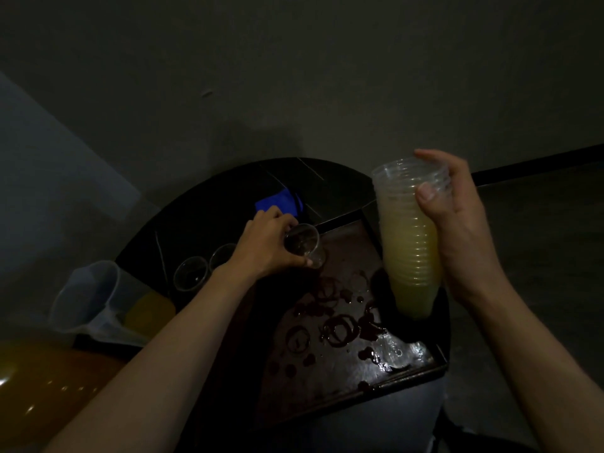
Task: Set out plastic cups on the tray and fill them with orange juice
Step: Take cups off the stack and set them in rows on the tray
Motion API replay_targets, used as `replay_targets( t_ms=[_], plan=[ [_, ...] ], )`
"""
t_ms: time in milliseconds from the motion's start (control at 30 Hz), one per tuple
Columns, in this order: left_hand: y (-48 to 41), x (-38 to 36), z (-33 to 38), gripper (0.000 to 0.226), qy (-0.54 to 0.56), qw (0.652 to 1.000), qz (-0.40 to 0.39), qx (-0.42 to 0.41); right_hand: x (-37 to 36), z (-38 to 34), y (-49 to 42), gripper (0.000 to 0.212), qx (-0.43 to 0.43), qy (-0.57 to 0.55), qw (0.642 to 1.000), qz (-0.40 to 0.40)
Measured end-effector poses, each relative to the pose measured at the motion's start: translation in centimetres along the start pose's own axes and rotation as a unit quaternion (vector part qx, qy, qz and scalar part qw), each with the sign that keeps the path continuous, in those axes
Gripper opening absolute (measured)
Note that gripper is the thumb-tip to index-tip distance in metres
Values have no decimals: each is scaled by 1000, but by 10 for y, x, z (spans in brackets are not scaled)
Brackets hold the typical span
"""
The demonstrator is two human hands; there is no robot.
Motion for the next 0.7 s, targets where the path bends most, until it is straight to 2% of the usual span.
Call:
replay_targets(
  t_ms=[700],
  plan=[
    [-2, -1, 5, 87, -7, 1000, 0, -3, -1, 1, -1, 50, -10, 4, 1000, -1]
  ],
)
Point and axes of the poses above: each hand's wrist, its own y-axis away from the middle knuckle, its own x-axis out of the back of the hand, z = x × y, the point moved 2 cm from there along -y, towards the middle knuckle, and after that the axes turned 15 degrees about -z, right-handed, at the moved point
